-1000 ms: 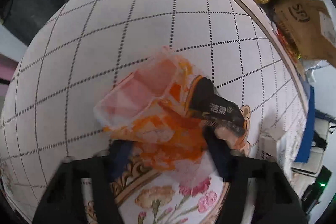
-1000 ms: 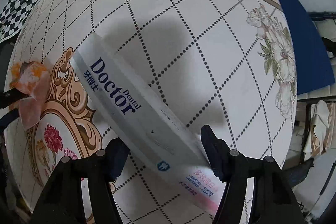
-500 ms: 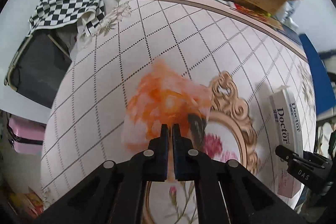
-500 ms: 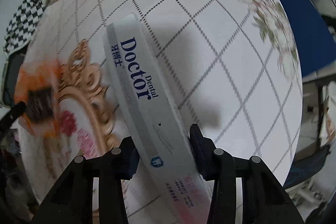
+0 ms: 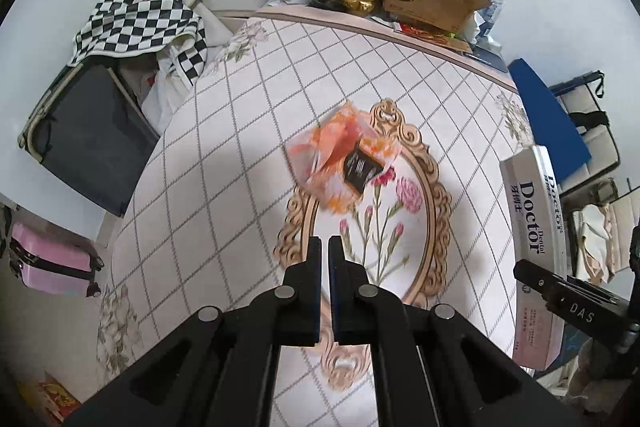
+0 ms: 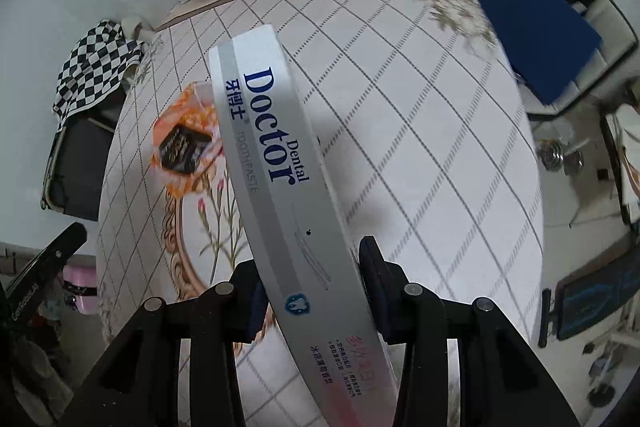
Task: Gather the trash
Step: 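Grasp the orange snack wrapper with the left tool while the right tool grasps the Doctor toothpaste box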
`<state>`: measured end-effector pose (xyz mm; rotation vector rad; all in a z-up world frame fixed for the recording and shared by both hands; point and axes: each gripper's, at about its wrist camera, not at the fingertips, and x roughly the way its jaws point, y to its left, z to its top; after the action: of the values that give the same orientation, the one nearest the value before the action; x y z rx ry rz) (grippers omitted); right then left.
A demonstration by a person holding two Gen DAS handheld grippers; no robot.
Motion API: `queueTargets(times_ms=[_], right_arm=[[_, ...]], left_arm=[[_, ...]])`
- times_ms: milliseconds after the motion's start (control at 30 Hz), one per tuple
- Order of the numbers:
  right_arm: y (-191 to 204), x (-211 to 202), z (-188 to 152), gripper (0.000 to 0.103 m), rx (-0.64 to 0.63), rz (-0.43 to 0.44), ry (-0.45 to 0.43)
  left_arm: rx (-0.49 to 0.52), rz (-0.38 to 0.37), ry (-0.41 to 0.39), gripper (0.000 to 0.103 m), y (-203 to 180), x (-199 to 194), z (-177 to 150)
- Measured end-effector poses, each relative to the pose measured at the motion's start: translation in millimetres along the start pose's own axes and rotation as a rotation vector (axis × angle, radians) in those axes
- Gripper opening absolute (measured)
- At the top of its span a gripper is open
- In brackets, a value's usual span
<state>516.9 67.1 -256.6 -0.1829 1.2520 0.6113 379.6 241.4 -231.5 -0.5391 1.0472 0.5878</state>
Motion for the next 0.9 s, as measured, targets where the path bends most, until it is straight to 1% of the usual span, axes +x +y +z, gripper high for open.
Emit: queueTargets(times_ms=[67,133,200,300,367,400,433,467,500,567,667,700,800,867,900], right_arm=[[-4,-4,-13,0.044,0.036,0.001,0.003],[-9,-4,-24,0.044,0.068,0.005,0.018],[-13,-2,-34,0.044,0.092,0.015,0.045],[-16,8,-31,0.044,0.088,0.010,0.067],[-19,13,-21,0.044,0.081,0.007,0.071],[-20,17,-14,0.044,0.076,0.009,0.075],[-22,22,-6,0.044,0.072,0.012,0.082],[-24,25,0,0.044,0.072,0.012,0.085],[-27,28,7,0.044,0.072,0.009,0.086],[-30,40,26,0.044,0.059,-0.002,0.092],[-36,56,51,0.044,0.050,-0.022,0.101],[-38,62,57,0.044,0.049,-0.028,0.104],[-43,82,77,0.043,0.040,-0.046,0.116],[-43,94,87,0.043,0.030,-0.056,0.124],[-43,99,90,0.043,0.028,-0.060,0.127]], left_arm=[[-0.013,-0.026,0.029,0.003,10,2,-3],[-0.017,-0.029,0.049,0.003,16,7,0],[-0.034,-0.036,0.094,0.004,22,15,7],[-0.053,-0.055,0.111,0.004,24,26,23],[-0.055,-0.056,0.111,0.005,25,32,31],[-0.055,-0.053,0.114,0.012,24,40,41],[-0.052,-0.054,0.116,0.033,22,48,51],[-0.052,-0.054,0.115,0.045,22,52,56],[-0.053,-0.059,0.110,0.053,20,61,66],[-0.050,-0.066,0.111,0.053,19,76,80],[0.008,-0.044,0.132,0.053,11,104,100],[0.043,-0.023,0.144,0.053,5,117,106],[0.120,0.015,0.203,0.053,-5,147,113],[0.151,0.034,0.241,0.053,-8,165,112],[0.167,0.044,0.262,0.051,-9,175,109]])
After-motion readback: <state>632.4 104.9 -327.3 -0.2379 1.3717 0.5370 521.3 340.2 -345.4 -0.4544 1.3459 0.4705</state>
